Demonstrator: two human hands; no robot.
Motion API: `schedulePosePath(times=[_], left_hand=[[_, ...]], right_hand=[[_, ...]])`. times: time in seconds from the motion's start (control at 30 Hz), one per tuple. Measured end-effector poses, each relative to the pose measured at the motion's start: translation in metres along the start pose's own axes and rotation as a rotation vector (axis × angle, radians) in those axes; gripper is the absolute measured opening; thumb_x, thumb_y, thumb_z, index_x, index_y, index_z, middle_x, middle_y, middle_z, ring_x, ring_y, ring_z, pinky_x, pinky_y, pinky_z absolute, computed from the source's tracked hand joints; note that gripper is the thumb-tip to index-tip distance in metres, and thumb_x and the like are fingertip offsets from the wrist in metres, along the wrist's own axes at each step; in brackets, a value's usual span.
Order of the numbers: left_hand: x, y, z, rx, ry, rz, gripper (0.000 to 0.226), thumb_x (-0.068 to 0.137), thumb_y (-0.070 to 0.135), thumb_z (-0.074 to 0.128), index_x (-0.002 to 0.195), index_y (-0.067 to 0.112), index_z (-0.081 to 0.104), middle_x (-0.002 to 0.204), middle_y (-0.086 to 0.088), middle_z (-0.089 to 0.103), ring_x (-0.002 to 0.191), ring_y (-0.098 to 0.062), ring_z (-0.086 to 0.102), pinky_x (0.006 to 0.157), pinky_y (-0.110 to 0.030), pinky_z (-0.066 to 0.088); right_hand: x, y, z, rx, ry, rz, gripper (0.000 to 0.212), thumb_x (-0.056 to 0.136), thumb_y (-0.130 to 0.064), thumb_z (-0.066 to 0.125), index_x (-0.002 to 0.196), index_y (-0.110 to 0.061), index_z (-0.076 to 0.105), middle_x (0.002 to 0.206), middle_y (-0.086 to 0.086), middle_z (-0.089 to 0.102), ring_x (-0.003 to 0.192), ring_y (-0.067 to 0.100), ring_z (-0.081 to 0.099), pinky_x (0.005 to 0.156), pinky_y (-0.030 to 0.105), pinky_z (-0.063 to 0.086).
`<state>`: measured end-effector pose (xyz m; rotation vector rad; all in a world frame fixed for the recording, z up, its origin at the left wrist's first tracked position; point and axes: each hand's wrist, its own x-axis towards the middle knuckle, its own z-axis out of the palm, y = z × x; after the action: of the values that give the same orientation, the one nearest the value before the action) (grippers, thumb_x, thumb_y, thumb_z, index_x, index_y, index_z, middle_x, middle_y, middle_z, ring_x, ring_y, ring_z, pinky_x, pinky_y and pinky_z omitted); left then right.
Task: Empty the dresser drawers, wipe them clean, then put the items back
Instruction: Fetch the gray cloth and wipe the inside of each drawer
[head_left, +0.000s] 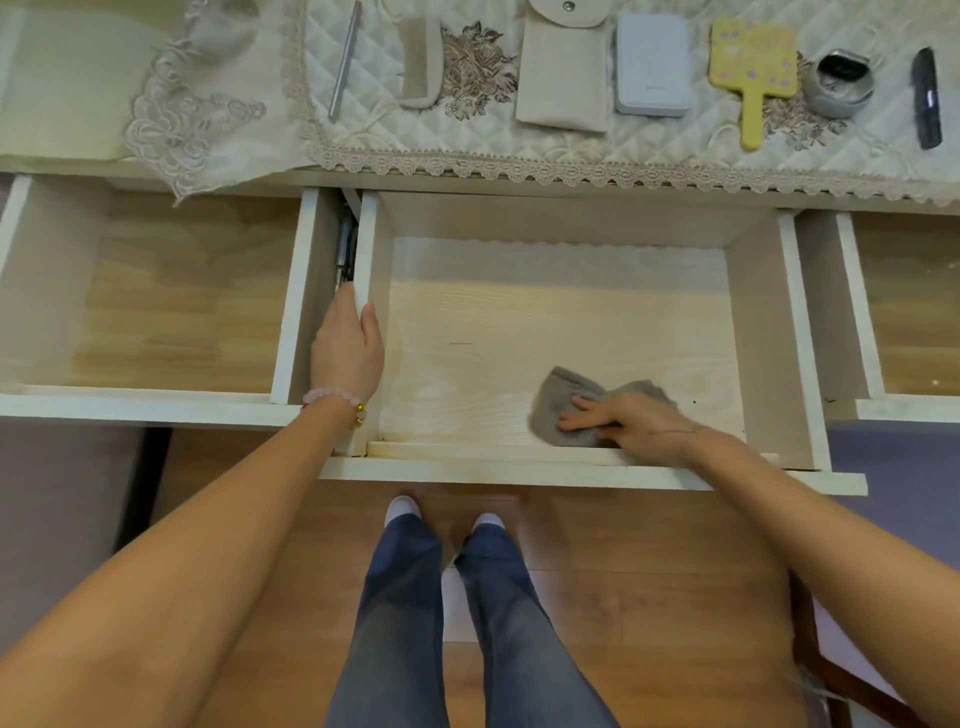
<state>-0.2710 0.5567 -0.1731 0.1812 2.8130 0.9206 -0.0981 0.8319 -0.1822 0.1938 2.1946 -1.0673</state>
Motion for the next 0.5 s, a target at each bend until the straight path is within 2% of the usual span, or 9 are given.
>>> schedulePosePath(times=[0.07, 0.1, 0.17, 0.23, 0.3, 0.37, 0.4, 0.47, 0.5], left_hand=[[0.000, 0.001, -0.001, 0.003, -0.004, 0.003, 0.032, 0.101, 0.026, 0.031, 0.126, 0.009, 0.040, 0.111, -0.014, 0.057, 0.098, -0.031, 0.057, 0.077, -0.034, 0.042], [0.000, 0.002, -0.001, 0.003, -0.006, 0.004, 0.032, 0.100, 0.026, 0.031, 0.126, 0.009, 0.040, 0.109, -0.014, 0.057, 0.096, -0.031, 0.057, 0.076, -0.035, 0.044], [0.000, 0.003, -0.002, 0.002, -0.004, 0.001, 0.031, 0.100, 0.025, 0.030, 0.125, 0.009, 0.040, 0.106, -0.015, 0.057, 0.091, -0.032, 0.057, 0.075, -0.039, 0.047], [0.000, 0.003, -0.003, -0.006, -0.006, 0.002, 0.032, 0.100, 0.025, 0.030, 0.125, 0.008, 0.041, 0.105, -0.015, 0.058, 0.089, -0.033, 0.057, 0.074, -0.042, 0.048], [0.001, 0.003, -0.004, -0.006, -0.011, 0.016, 0.033, 0.100, 0.025, 0.030, 0.125, 0.007, 0.041, 0.105, -0.016, 0.058, 0.090, -0.033, 0.057, 0.074, -0.042, 0.048], [0.003, 0.003, -0.004, -0.003, -0.007, 0.020, 0.034, 0.100, 0.025, 0.030, 0.127, 0.007, 0.040, 0.107, -0.015, 0.058, 0.091, -0.032, 0.057, 0.073, -0.039, 0.046], [0.004, 0.003, -0.004, -0.006, -0.006, 0.017, 0.035, 0.100, 0.025, 0.030, 0.128, 0.008, 0.040, 0.107, -0.015, 0.058, 0.093, -0.031, 0.057, 0.073, -0.037, 0.045], [0.004, 0.003, -0.004, -0.016, -0.007, 0.015, 0.034, 0.100, 0.026, 0.031, 0.129, 0.009, 0.040, 0.110, -0.014, 0.058, 0.096, -0.030, 0.057, 0.075, -0.037, 0.045], [0.004, 0.003, -0.004, -0.020, -0.008, 0.015, 0.034, 0.100, 0.026, 0.031, 0.128, 0.009, 0.040, 0.111, -0.014, 0.058, 0.097, -0.030, 0.057, 0.076, -0.038, 0.045]], right_hand=[[0.019, -0.021, 0.011, -0.079, -0.032, -0.025, 0.044, 0.091, 0.000, 0.049, 0.129, -0.023, 0.054, 0.146, 0.003, 0.040, 0.137, 0.019, 0.034, 0.112, 0.025, 0.025], [0.028, -0.033, 0.016, -0.196, -0.060, -0.074, 0.044, 0.091, 0.000, 0.049, 0.129, -0.021, 0.055, 0.146, 0.002, 0.041, 0.136, 0.020, 0.035, 0.110, 0.028, 0.030], [0.045, -0.052, 0.028, -0.230, -0.084, -0.207, 0.038, 0.088, -0.002, 0.056, 0.125, -0.012, 0.059, 0.147, 0.001, 0.039, 0.134, 0.017, 0.036, 0.104, 0.024, 0.039], [0.065, -0.068, 0.035, -0.190, -0.051, -0.230, 0.038, 0.088, -0.001, 0.055, 0.124, -0.013, 0.059, 0.146, 0.001, 0.040, 0.134, 0.017, 0.037, 0.109, 0.029, 0.035], [0.084, -0.080, 0.035, -0.187, 0.010, -0.193, 0.045, 0.091, 0.003, 0.044, 0.129, -0.020, 0.055, 0.144, 0.002, 0.043, 0.134, 0.022, 0.038, 0.111, 0.034, 0.027], [0.096, -0.087, 0.029, -0.087, 0.064, -0.187, 0.046, 0.092, 0.001, 0.040, 0.129, -0.022, 0.055, 0.144, 0.003, 0.044, 0.134, 0.023, 0.038, 0.110, 0.033, 0.025], [0.101, -0.089, 0.028, -0.064, 0.118, -0.203, 0.041, 0.093, -0.004, 0.043, 0.124, -0.025, 0.059, 0.142, 0.004, 0.047, 0.131, 0.022, 0.042, 0.109, 0.032, 0.027], [0.108, -0.089, 0.025, -0.014, 0.267, -0.201, 0.022, 0.092, -0.030, 0.052, 0.107, -0.034, 0.068, 0.133, 0.006, 0.056, 0.119, 0.019, 0.052, 0.106, 0.035, 0.035], [0.112, -0.087, 0.021, -0.012, 0.340, -0.180, 0.024, 0.092, -0.037, 0.050, 0.108, -0.033, 0.067, 0.133, 0.006, 0.056, 0.119, 0.020, 0.052, 0.106, 0.038, 0.036]])
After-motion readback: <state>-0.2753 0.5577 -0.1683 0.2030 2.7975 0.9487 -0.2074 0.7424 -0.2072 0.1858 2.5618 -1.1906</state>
